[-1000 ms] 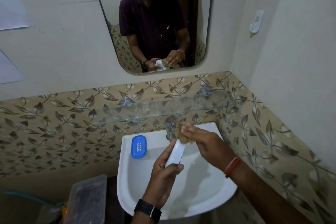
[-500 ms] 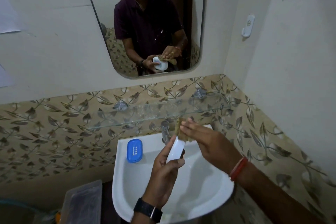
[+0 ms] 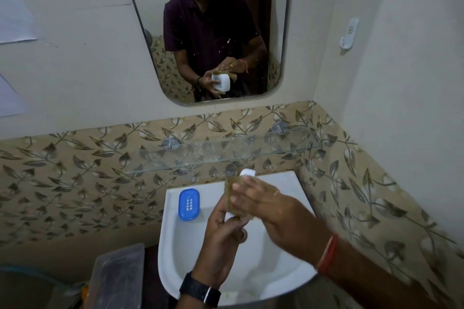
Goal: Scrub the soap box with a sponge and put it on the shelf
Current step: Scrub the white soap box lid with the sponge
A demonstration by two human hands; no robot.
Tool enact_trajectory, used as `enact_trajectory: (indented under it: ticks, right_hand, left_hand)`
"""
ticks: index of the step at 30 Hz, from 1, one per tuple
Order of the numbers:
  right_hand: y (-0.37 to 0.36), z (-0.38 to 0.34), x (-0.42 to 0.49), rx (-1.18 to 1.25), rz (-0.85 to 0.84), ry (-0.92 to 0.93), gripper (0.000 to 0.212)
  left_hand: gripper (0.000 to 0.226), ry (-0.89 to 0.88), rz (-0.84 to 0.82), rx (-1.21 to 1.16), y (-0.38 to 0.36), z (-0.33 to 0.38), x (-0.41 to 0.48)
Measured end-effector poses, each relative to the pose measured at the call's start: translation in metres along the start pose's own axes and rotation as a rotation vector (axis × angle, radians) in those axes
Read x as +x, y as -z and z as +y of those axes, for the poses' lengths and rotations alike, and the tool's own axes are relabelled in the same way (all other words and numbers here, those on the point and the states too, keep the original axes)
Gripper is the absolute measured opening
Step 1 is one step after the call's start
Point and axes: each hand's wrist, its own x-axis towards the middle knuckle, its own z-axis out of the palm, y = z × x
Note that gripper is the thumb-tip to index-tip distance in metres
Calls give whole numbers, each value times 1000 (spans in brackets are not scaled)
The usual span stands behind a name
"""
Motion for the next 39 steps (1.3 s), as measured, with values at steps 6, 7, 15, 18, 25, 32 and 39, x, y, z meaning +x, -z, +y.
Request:
enact_trajectory:
  ticks: [6,7,15,18,25,32,39]
  right_hand:
    - [13,14,9,80,28,-8,65]
    - [18,18,14,108,72,-84,61]
    - [14,6,11,163,89,-135,58]
    - [6,-7,3,175,43,-64,61]
    - [7,-11,-1,236,37,116,56]
    - [5,-24,-2,454,257,-41,49]
    - [2,-29,-21,296,142,201,43]
  left_hand:
    - [75,-24,1,111,5,9,-7]
    - [77,-21,-10,150,5,10,-8]
    - [66,0,-72,460,9,25,-18]
    - [60,-44,-95,619,9,33,-16]
    - [77,-165,-22,648,3,36,-20]
    - [61,-237,-19,682,1,35,-24]
    - [79,-230,-35,651,2,36,-26]
